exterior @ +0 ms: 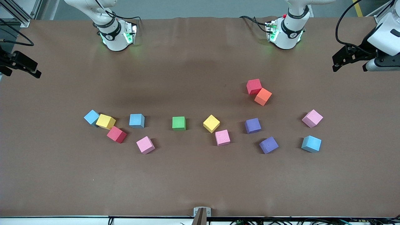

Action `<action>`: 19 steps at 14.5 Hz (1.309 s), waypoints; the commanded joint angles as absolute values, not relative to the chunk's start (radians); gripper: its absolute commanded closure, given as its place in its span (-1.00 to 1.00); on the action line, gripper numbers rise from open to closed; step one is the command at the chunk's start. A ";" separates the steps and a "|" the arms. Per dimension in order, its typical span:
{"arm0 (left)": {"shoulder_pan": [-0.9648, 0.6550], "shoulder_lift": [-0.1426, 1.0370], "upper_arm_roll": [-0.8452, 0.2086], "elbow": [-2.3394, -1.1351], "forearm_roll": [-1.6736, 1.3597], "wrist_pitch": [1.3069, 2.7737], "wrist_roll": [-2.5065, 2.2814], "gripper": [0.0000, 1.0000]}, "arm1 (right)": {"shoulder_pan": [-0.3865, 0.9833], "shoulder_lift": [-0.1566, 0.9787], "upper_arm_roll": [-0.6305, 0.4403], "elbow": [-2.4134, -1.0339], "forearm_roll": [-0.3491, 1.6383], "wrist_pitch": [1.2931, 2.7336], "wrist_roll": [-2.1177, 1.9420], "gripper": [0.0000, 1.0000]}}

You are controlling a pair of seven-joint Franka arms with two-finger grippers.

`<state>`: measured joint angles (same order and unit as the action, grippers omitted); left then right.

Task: Arrange 11 blocks into digit 3
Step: 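Reach the right gripper to the green cube while the left gripper reaches the red cube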

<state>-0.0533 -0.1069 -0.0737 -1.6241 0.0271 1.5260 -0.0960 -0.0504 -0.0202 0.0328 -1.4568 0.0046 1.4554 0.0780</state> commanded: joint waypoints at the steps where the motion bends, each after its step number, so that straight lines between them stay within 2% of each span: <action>1: -0.051 -0.100 -0.071 -1.601 0.011 1.517 -0.083 -1.00 | -0.051 -0.040 0.034 -1.471 0.015 1.466 0.078 -1.00; 5: -0.048 -0.091 -0.069 -1.597 0.015 1.519 -0.075 -1.00 | -0.051 -0.040 0.034 -1.471 0.015 1.466 0.078 -1.00; 8: -0.057 0.010 -0.069 -1.513 0.012 1.509 -0.078 -1.00 | -0.049 -0.040 0.034 -1.471 0.017 1.468 0.080 -1.00; 12: -0.092 0.119 -0.090 -1.523 0.005 1.561 -0.101 -1.00 | -0.034 -0.035 0.037 -1.471 0.021 1.466 0.080 -1.00; 16: -0.113 0.187 -0.172 -1.606 0.006 1.755 -0.245 -1.00 | 0.047 -0.005 0.035 -1.476 0.017 1.494 0.080 -1.00; 19: -0.124 0.170 -0.228 -1.756 0.014 1.848 -0.342 -1.00 | 0.107 0.038 0.035 -1.477 0.015 1.503 0.078 -1.00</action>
<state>-0.1214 0.2129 -0.2023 -1.6469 0.0172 1.7938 -0.2895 0.0701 0.0151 0.0421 -1.4660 0.0055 1.4898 0.0778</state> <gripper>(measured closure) 0.000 0.000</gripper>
